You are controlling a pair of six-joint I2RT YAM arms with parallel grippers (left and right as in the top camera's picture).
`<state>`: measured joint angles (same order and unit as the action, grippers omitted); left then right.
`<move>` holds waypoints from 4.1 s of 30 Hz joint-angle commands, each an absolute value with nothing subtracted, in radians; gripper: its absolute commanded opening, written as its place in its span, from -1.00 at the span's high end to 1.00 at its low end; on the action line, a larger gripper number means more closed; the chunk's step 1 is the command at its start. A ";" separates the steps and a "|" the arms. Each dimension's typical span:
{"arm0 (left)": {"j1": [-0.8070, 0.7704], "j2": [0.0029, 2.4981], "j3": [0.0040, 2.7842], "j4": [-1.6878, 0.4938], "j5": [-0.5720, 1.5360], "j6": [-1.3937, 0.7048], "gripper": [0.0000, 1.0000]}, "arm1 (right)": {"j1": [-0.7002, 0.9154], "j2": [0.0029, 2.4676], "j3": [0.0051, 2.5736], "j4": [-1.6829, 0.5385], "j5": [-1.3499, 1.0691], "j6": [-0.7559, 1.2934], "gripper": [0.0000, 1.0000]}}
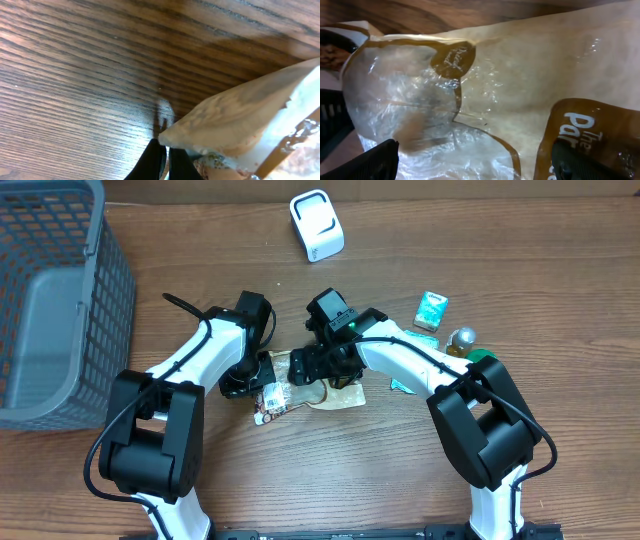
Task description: Scan the item barcode
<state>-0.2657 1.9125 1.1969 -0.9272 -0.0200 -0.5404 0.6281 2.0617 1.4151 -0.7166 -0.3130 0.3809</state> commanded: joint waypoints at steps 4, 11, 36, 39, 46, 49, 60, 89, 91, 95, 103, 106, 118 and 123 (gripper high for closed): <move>-0.236 1.898 1.279 -1.062 -0.089 -0.457 0.92 | 0.632 2.083 1.397 -0.712 -0.376 0.393 -0.89; -0.173 1.818 1.381 -1.102 0.158 -0.370 0.91 | 0.632 2.083 1.412 -0.719 -0.377 0.393 -0.91; -0.170 1.974 1.202 -0.875 0.126 -0.408 0.92 | 0.600 1.979 1.492 -0.848 -0.334 0.333 -0.99; -0.166 1.993 1.202 -0.882 0.139 -0.406 0.91 | 0.600 1.979 1.492 -0.878 -0.303 0.339 -1.00; -0.162 1.994 1.202 -0.880 0.139 -0.403 0.91 | 0.599 1.979 1.576 -0.931 -0.273 0.341 -1.00; -0.162 1.994 1.202 -0.881 0.139 -0.403 0.91 | 0.599 1.979 1.580 -0.956 -0.253 0.368 -1.00; -0.162 1.994 1.202 -0.881 0.140 -0.396 0.92 | 0.609 2.036 1.558 -0.984 -0.170 0.424 -1.00; -0.162 1.994 1.202 -0.878 0.140 -0.389 0.91 | 0.598 2.080 1.559 -0.999 -0.042 0.517 -1.00; -0.162 1.994 1.202 -0.878 0.139 -0.389 0.91 | 0.598 2.080 1.559 -1.001 -0.049 0.516 -1.00; -0.159 1.993 1.209 -0.879 0.173 -0.344 0.92 | 0.598 2.080 1.559 -0.966 -0.180 0.409 -1.00; -0.078 1.945 1.384 -1.019 0.473 -0.202 0.91 | 0.587 2.080 1.559 -0.957 -0.230 0.407 -1.00; -0.080 1.946 1.387 -1.023 0.465 -0.202 0.92 | 0.587 2.080 1.559 -0.952 -0.230 0.407 -1.00; -0.147 1.959 1.190 -0.791 0.394 -0.319 0.91 | 0.586 2.072 1.565 -0.953 -0.231 0.386 -1.00; -0.149 1.959 1.151 -0.749 0.373 -0.329 0.92 | 0.574 2.020 1.612 -1.002 -0.227 0.361 -1.00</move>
<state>-0.1425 1.9579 1.1851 -0.7551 0.4274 -0.2977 0.5880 2.0987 1.5593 -0.9894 -0.2260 0.3904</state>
